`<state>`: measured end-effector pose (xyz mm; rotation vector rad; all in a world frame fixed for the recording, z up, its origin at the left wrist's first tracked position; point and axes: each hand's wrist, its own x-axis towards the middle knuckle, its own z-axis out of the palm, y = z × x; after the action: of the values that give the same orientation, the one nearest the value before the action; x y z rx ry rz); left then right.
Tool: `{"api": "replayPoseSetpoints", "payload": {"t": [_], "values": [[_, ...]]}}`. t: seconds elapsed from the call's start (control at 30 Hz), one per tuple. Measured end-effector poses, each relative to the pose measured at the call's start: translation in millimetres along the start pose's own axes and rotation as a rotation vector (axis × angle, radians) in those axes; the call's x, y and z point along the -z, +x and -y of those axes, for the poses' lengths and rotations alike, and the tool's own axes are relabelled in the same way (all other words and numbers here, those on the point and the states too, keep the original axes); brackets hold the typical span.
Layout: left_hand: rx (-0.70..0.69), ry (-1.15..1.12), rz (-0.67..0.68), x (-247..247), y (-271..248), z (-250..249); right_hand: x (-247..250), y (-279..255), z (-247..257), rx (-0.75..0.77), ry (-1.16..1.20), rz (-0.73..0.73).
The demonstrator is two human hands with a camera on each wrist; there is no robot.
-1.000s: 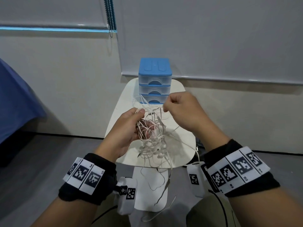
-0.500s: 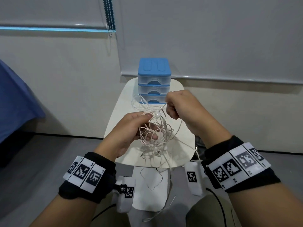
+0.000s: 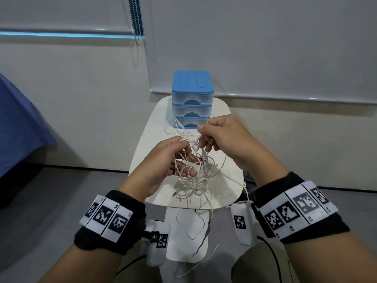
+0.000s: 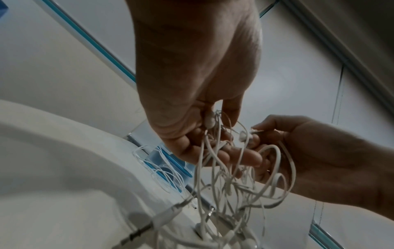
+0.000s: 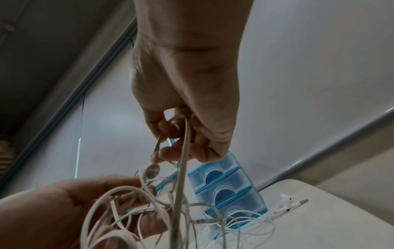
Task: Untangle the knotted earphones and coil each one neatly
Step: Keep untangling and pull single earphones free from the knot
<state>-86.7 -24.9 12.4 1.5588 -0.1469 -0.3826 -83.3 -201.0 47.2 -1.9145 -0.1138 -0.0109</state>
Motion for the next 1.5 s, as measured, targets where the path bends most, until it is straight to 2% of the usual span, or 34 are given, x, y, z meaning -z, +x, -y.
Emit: {"api": "replayPoseSetpoints", "payload": {"t": [0.17, 0.37, 0.63, 0.87, 1.0, 1.1, 1.2, 1.33, 1.43, 1.5], "values": [[0.003, 0.002, -0.021, 2, 3, 3, 5, 0, -3, -0.017, 0.037, -0.144], [0.008, 0.0, -0.013, 0, 5, 3, 6, -1, 0, -0.028, 0.181, -0.084], [-0.026, 0.018, -0.032, 0, 2, 2, 10, -3, -6, -0.01, 0.019, -0.085], [-0.037, 0.057, -0.021, 0, 3, 2, 8, -2, -9, 0.015, -0.048, -0.291], [-0.045, 0.076, 0.024, -2, 2, -2, 4, 0, -6, 0.008, 0.038, -0.221], [-0.069, 0.106, 0.006, -3, 2, -3, 3, 1, -3, -0.019, 0.177, -0.166], [-0.1, 0.141, -0.024, -2, 4, -3, 5, 0, 2, -0.071, 0.298, -0.157], [-0.114, 0.166, 0.002, 0, 5, -2, 7, -2, 4, -0.109, 0.473, -0.15], [-0.119, 0.187, 0.013, 0, 5, -3, 6, -1, 1, -0.09, 0.475, -0.158], [-0.114, 0.184, 0.002, 0, 5, -4, 6, 1, -3, -0.055, 0.367, -0.189]]}}
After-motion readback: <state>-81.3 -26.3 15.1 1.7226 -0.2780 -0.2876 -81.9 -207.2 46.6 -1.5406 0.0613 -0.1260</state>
